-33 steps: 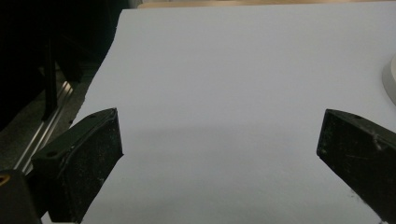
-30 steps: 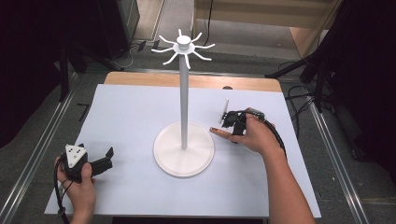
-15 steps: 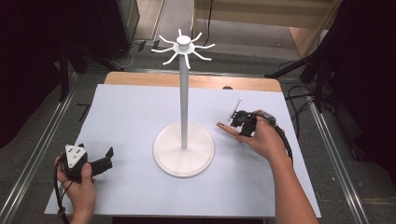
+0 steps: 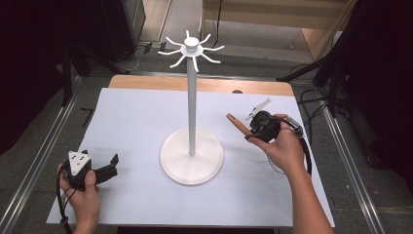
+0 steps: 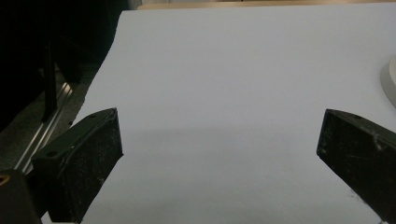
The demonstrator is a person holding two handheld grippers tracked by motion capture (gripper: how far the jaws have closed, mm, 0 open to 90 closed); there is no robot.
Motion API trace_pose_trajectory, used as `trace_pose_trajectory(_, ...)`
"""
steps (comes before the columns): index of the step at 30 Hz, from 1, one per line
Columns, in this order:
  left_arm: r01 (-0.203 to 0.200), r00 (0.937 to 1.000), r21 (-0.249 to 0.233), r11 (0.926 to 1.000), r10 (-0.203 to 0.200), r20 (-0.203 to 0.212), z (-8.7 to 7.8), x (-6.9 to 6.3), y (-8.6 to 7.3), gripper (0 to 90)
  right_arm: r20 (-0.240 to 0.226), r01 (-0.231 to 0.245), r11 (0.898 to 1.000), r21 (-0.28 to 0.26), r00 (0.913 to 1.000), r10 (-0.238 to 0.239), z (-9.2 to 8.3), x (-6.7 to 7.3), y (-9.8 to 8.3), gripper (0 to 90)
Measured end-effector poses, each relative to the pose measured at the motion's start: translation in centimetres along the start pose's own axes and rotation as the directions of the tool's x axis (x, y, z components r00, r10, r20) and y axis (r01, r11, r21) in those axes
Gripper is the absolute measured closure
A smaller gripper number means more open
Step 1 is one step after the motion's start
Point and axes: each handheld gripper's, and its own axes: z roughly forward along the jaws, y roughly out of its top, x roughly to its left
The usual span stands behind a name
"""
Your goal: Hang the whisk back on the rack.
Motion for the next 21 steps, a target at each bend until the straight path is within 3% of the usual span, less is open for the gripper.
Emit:
trace_pose_trajectory(5, 0.000, 1.0000, -0.001, 1.0000, 0.000, 0.001, 0.0, 0.0, 0.0, 0.6, -0.009, -0.010, 0.993, -0.114, 0.9999, 0.009, -1.5, 0.6, 0.0, 70.4)
trace_pose_trajectory(7, 0.001, 1.0000, -0.001, 1.0000, -0.001, 0.001, 0.0, 0.0, 0.0, 0.6, -0.005, -0.005, 0.991, -0.130, 1.0000, 0.004, -1.8, 0.8, 0.0, 70.5)
trace_pose_trajectory(8, 0.001, 1.0000, 0.000, 1.0000, -0.001, 0.001, 0.0, 0.0, 0.0, 0.6, 0.001, -0.005, 0.984, -0.180, 1.0000, 0.005, -2.4, 1.1, 0.1, 70.5)
trace_pose_trajectory(11, 0.000, 1.0000, 0.000, 1.0000, 0.000, 0.000, 0.0, 0.0, 0.0, 0.6, -0.005, -0.020, 0.968, -0.252, 0.9998, 0.019, -3.2, 1.4, 0.1, 70.5)
trace_pose_trajectory(13, 0.000, 1.0000, 0.001, 1.0000, 0.000, -0.001, 0.0, 0.0, 0.0, 0.6, -0.008, -0.024, 0.962, -0.271, 0.9997, 0.023, -3.4, 1.5, 0.1, 70.5)
trace_pose_trajectory(14, 0.000, 1.0000, 0.000, 1.0000, 0.000, 0.000, 0.0, 0.0, 0.0, 0.6, -0.011, -0.033, 0.946, -0.322, 0.9995, 0.031, -4.0, 1.7, 0.1, 70.5)
trace_pose_trajectory(16, 0.000, 1.0000, 0.000, 1.0000, 0.000, 0.000, 0.0, 0.0, 0.0, 0.6, -0.015, -0.044, 0.941, -0.336, 0.9991, 0.041, -4.2, 1.9, 0.0, 70.5)
trace_pose_trajectory(18, 0.000, 1.0000, -0.001, 1.0000, 0.000, 0.000, 0.0, 0.0, 0.0, 0.6, -0.020, -0.049, 0.925, -0.378, 0.9988, 0.045, -4.6, 2.0, -0.1, 70.5)
trace_pose_trajectory(19, 0.000, 1.0000, 0.000, 1.0000, 0.000, 0.001, 0.0, 0.0, 0.0, 0.6, -0.025, -0.057, 0.906, -0.419, 0.9984, 0.051, -5.1, 2.2, -0.2, 70.5)
trace_pose_trajectory(20, -0.001, 1.0000, 0.000, 1.0000, 0.001, 0.001, 0.0, 0.0, 0.0, 0.6, -0.032, -0.061, 0.898, -0.435, 0.9981, 0.052, -5.2, 2.2, -0.2, 70.5)
trace_pose_trajectory(21, -0.003, 1.0000, 0.000, 1.0000, 0.003, 0.001, 0.0, 0.0, 0.0, 0.6, -0.032, -0.061, 0.898, -0.435, 0.9981, 0.052, -5.2, 2.2, -0.2, 70.5)
